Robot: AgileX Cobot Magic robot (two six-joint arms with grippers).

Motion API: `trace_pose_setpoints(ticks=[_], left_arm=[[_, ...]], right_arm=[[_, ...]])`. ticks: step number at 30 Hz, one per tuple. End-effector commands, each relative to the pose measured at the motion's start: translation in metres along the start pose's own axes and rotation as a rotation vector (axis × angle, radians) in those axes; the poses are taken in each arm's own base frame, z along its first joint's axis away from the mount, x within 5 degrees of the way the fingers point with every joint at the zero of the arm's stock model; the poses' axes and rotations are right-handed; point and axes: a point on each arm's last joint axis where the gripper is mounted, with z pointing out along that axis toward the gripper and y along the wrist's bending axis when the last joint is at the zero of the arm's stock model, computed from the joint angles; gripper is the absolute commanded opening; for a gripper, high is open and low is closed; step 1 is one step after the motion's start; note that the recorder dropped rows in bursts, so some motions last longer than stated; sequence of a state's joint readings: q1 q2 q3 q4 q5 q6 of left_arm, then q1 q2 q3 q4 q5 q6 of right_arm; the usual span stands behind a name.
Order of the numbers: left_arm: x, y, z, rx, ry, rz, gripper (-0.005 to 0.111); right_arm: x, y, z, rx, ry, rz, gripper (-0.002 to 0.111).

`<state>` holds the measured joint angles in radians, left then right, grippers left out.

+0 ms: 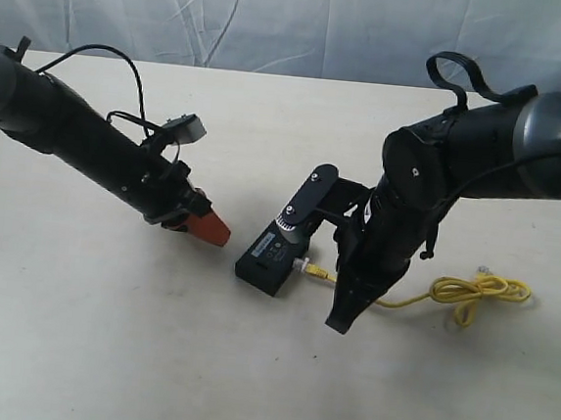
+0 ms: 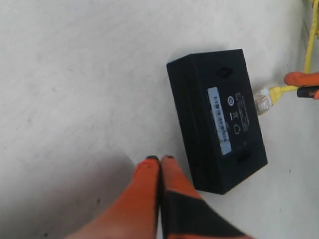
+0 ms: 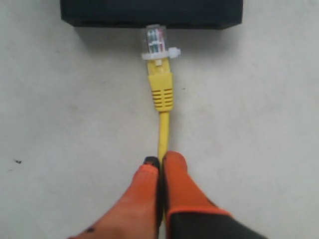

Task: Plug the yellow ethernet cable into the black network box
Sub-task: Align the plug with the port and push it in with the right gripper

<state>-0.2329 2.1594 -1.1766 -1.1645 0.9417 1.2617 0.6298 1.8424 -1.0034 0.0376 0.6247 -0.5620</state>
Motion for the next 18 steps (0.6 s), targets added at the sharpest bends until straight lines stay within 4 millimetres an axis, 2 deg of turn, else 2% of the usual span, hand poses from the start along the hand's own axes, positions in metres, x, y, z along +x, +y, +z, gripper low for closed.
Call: trace_pose_setpoints(ticks=[1, 5, 10, 13, 18], left_arm=[[-0.005, -0.003, -0.001, 0.035, -0.041, 0.005, 0.000], [-0.005, -0.002, 0.001, 0.032, -0.039, 0.005, 0.000], [-0.007, -0.012, 0.017, 0.042, -0.041, 0.029, 0.000], [-0.008, -0.013, 0.019, 0.030, -0.041, 0.033, 0.000], [-0.008, -0.012, 0.019, 0.020, -0.042, 0.034, 0.000]], right_arm=[[-0.001, -0.001, 0.000, 0.014, -0.015, 0.010, -0.001], [0.002, 0.000, 0.000, 0.000, 0.015, 0.012, -0.001], [0.001, 0.000, 0.000, 0.006, 0.005, 0.012, -0.001], [0.001, -0.001, 0.000, 0.008, 0.004, 0.015, -0.001], [0.004, -0.002, 0.020, 0.005, 0.060, 0.016, -0.001]])
